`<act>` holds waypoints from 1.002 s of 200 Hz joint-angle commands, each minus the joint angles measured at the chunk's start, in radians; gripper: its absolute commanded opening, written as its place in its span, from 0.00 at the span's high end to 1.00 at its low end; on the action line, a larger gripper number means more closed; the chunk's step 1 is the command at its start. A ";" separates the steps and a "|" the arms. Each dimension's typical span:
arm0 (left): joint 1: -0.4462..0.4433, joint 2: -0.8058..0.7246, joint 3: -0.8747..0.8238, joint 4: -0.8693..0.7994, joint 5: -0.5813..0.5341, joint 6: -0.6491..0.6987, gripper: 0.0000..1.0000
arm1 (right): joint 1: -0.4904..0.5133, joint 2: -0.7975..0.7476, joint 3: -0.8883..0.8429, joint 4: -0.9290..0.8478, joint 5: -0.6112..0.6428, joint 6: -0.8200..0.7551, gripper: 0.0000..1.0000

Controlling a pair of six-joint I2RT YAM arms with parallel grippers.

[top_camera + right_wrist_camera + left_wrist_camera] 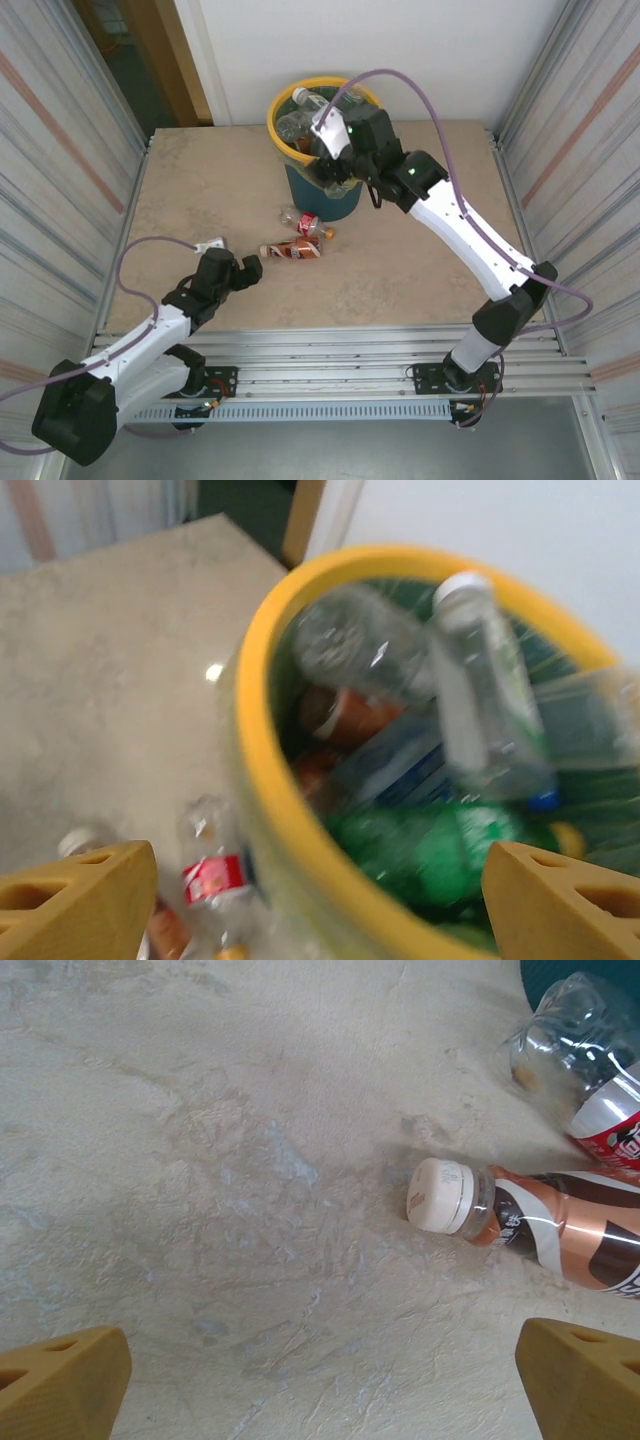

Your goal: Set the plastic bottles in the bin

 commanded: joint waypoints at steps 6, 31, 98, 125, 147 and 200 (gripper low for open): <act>0.009 -0.037 0.007 -0.040 -0.019 -0.004 0.01 | 0.058 -0.063 -0.128 0.007 -0.009 0.041 0.15; 0.011 -0.065 0.006 -0.057 -0.037 -0.012 0.01 | 0.105 -0.072 -0.230 0.012 -0.027 0.054 0.14; 0.015 -0.135 -0.015 -0.090 -0.059 -0.043 0.01 | 0.165 0.097 -0.240 -0.025 -0.087 0.036 0.12; 0.018 -0.148 -0.024 -0.097 -0.062 -0.048 0.01 | 0.170 0.223 -0.157 -0.083 -0.058 0.043 0.12; 0.019 -0.150 -0.030 -0.094 -0.062 -0.052 0.01 | 0.177 0.300 -0.109 -0.102 -0.038 0.029 0.12; 0.023 -0.147 -0.035 -0.091 -0.056 -0.052 0.01 | 0.171 0.438 -0.028 -0.127 -0.063 -0.005 0.11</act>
